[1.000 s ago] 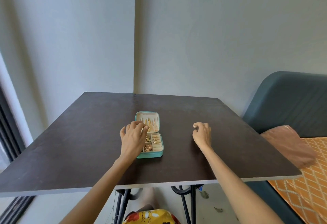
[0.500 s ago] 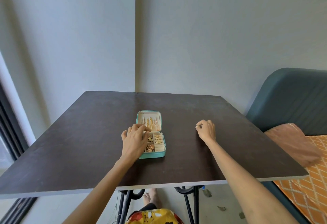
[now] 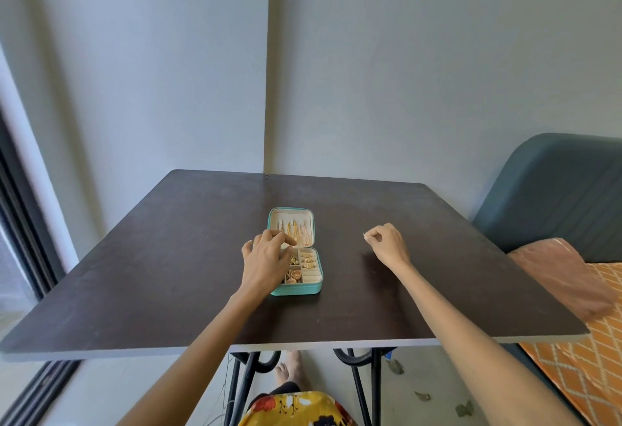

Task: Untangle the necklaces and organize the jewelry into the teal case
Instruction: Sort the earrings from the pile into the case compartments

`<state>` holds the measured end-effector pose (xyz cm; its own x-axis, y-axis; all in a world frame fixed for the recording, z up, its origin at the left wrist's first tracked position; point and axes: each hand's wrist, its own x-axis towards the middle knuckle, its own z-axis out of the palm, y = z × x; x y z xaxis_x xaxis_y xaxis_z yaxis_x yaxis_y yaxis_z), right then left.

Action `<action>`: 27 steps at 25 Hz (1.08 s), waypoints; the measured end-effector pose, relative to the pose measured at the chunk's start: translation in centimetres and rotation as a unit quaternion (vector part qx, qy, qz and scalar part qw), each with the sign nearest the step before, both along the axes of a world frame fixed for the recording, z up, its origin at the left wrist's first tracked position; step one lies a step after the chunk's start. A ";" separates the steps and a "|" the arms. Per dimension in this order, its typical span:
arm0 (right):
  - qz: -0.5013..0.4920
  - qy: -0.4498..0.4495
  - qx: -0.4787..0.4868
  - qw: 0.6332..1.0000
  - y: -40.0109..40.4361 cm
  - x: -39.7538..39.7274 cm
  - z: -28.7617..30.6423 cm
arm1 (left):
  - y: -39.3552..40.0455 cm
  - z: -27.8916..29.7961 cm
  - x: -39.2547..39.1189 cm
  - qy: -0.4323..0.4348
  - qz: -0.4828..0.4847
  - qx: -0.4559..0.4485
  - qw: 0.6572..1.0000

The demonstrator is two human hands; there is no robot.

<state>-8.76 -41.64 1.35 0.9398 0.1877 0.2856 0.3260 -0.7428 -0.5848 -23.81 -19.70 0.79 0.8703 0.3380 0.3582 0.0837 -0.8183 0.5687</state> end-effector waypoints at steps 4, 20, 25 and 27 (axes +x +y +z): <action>0.141 0.085 0.106 0.981 3.1 -4.9 1.2 | -0.5 0.2 -0.1 0.008 -0.020 -0.008 1.000; 0.308 0.336 0.017 0.890 6.0 -7.6 5.4 | -0.4 0.5 0.0 -0.016 -0.027 0.031 0.999; 0.322 0.240 0.220 0.889 5.4 -7.8 3.9 | -0.9 1.2 0.1 -0.017 -0.009 -0.192 0.981; 0.296 0.162 0.230 0.913 5.6 -8.2 2.9 | -1.1 1.3 -0.1 0.000 -0.017 -0.250 0.968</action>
<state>-16.98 -36.06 4.21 0.7617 0.6204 0.1869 0.3452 -0.1445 -0.9273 -23.90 -20.79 2.06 0.8836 0.4411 0.1571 0.0619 -0.4427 0.8945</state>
